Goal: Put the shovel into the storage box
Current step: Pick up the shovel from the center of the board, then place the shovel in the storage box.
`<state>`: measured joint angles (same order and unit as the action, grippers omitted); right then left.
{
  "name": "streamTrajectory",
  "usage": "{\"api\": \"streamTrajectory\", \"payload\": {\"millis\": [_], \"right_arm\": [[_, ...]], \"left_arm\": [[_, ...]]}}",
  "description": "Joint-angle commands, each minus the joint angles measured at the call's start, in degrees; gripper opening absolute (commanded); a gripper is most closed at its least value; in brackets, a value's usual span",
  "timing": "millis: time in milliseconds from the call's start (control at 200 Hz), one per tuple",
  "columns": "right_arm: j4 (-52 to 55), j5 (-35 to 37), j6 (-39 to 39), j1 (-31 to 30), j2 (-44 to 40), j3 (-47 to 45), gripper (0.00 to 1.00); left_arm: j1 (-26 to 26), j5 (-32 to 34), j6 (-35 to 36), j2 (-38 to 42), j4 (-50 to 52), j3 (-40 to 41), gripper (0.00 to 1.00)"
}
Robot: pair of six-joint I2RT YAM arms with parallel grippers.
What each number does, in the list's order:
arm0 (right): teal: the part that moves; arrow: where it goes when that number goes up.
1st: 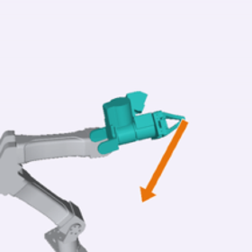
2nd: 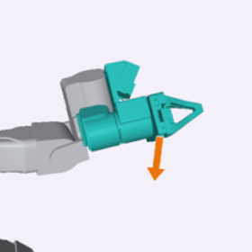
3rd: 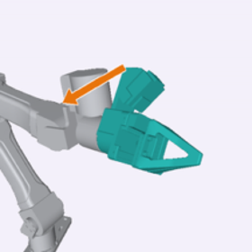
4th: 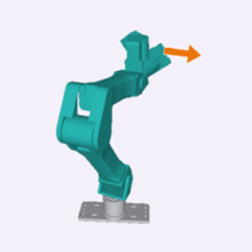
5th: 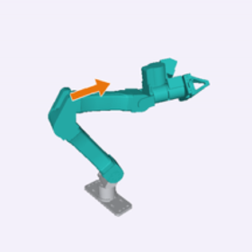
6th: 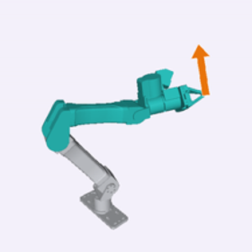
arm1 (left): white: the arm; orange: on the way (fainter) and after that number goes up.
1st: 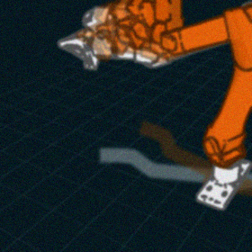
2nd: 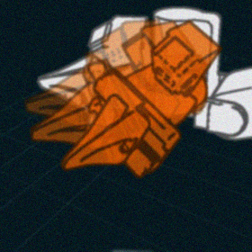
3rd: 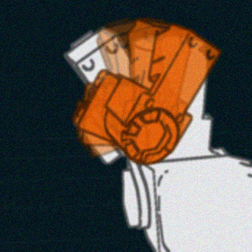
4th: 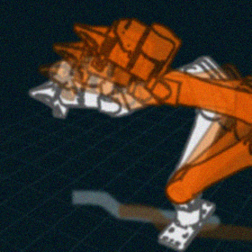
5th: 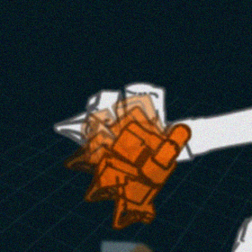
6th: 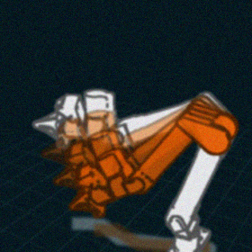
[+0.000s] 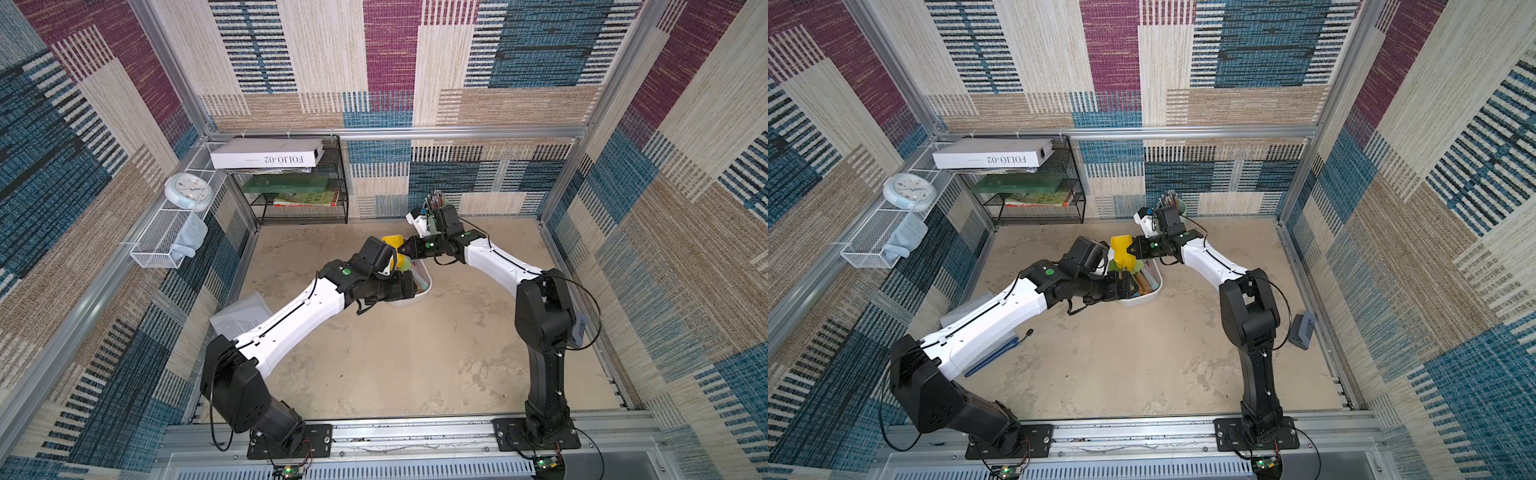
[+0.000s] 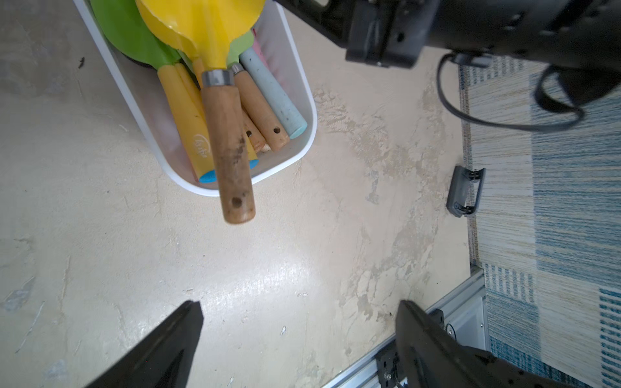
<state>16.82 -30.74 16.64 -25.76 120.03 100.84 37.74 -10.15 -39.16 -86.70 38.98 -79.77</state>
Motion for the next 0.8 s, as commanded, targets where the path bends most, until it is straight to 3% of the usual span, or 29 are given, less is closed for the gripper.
{"api": "streamTrajectory", "payload": {"millis": [0, 240, 376, 796], "right_arm": [[5.9, -2.0, -4.8, 1.5, 2.8, 4.7, 0.00], [20.0, -4.9, -15.0, 3.0, 12.8, 21.1, 0.00], [23.9, -5.6, -16.6, 3.5, 17.5, 28.0, 0.00], [23.2, -6.5, -16.0, 4.2, 21.4, 29.1, 0.00]], "left_arm": [[0.0, 2.5, 1.6, 3.5, -0.1, 0.9, 0.95], [-0.1, 3.6, 3.5, 10.6, -3.1, 5.5, 0.97], [-0.2, 3.5, 4.1, 12.3, -3.4, 6.6, 0.97], [-0.2, 3.6, 4.6, 13.5, -3.9, 7.6, 0.97]]}}
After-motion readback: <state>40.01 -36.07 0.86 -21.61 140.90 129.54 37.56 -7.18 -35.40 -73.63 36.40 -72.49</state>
